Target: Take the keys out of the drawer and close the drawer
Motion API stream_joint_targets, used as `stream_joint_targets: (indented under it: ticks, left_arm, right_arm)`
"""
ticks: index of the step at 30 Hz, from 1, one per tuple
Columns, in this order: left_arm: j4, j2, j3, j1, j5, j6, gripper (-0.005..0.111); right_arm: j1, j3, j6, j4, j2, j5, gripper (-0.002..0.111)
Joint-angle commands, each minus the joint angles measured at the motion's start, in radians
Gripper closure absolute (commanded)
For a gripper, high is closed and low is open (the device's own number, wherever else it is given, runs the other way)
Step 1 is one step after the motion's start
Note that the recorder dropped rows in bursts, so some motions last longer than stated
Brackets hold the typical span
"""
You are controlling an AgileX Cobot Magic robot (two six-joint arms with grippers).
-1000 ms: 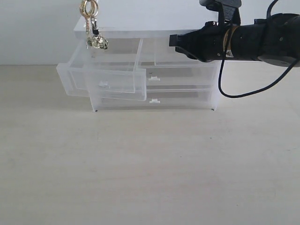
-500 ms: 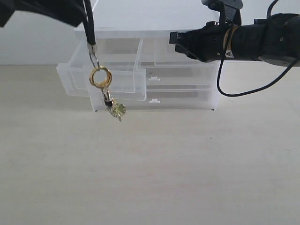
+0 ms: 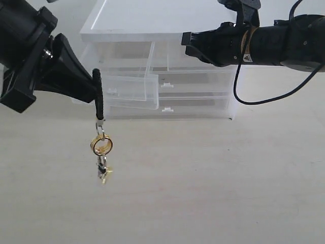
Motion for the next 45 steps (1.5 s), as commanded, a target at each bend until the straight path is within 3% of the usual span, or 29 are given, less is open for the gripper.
stream_joint_targets:
  ticks: [1,5,6,8,9,11,13,15,19,23,31,36,39,42,45]
  left_arm:
    - [-0.047,-0.007,0.024,-0.001,-0.092,-0.023,0.102]
    - [-0.081,-0.007,0.036,-0.001,-0.116,-0.016,0.084]
    - [-0.083,-0.007,0.036,-0.001,-0.116,-0.04,0.066]
    - [-0.083,-0.007,0.036,-0.001,-0.116,-0.06,0.048]
    - [-0.083,-0.007,0.036,-0.001,-0.116,-0.06,0.047]
    - [-0.064,-0.007,0.036,-0.001,-0.116,-0.06,0.057]
    - [-0.023,-0.007,0.036,-0.001,-0.112,-0.065,0.088]
    - [-0.005,-0.007,0.036,-0.001,-0.114,-0.065,0.102]
    - [0.03,-0.016,0.065,0.001,-0.181,-0.075,0.103]
    - [0.121,-0.078,0.116,0.017,-0.276,-0.196,0.103]
    - [0.123,-0.118,0.21,0.073,-0.294,-0.312,0.103]
    - [0.114,-0.118,0.223,0.078,-0.381,-0.312,0.103]
    - [0.1,-0.101,0.224,0.078,-0.392,-0.312,0.103]
    - [0.106,-0.065,0.224,0.078,-0.405,-0.312,0.103]
    - [0.108,-0.023,0.224,0.078,-0.451,-0.312,0.103]
  right_arm:
    - [-0.008,0.001,0.016,-0.043,-0.003,-0.043,0.108]
    - [-0.008,0.001,0.043,-0.072,-0.003,-0.063,0.108]
    - [-0.008,0.001,0.052,-0.087,-0.003,-0.063,0.108]
    - [-0.008,0.001,0.086,-0.131,-0.003,-0.063,0.108]
    - [-0.008,0.001,0.098,-0.141,-0.003,-0.066,0.108]
    - [-0.008,0.001,0.107,-0.167,-0.005,-0.104,0.108]
    - [-0.008,0.014,0.114,-0.172,-0.047,-0.141,0.108]
    - [-0.008,0.04,0.116,-0.175,-0.096,-0.135,0.108]
    - [-0.008,0.123,0.131,-0.192,-0.193,-0.121,0.108]
    - [-0.008,0.23,0.131,-0.169,-0.269,-0.177,0.108]
    - [0.037,0.399,0.09,-0.142,-0.328,-0.457,0.108]
    - [0.19,0.434,0.036,-0.112,-0.327,-0.364,0.108]
    - [0.267,0.434,-0.063,0.014,-0.327,-0.239,0.108]
    - [0.305,0.431,-0.176,0.148,-0.327,-0.126,0.108]
    - [0.307,0.428,-0.251,0.242,-0.3,-0.137,0.108]
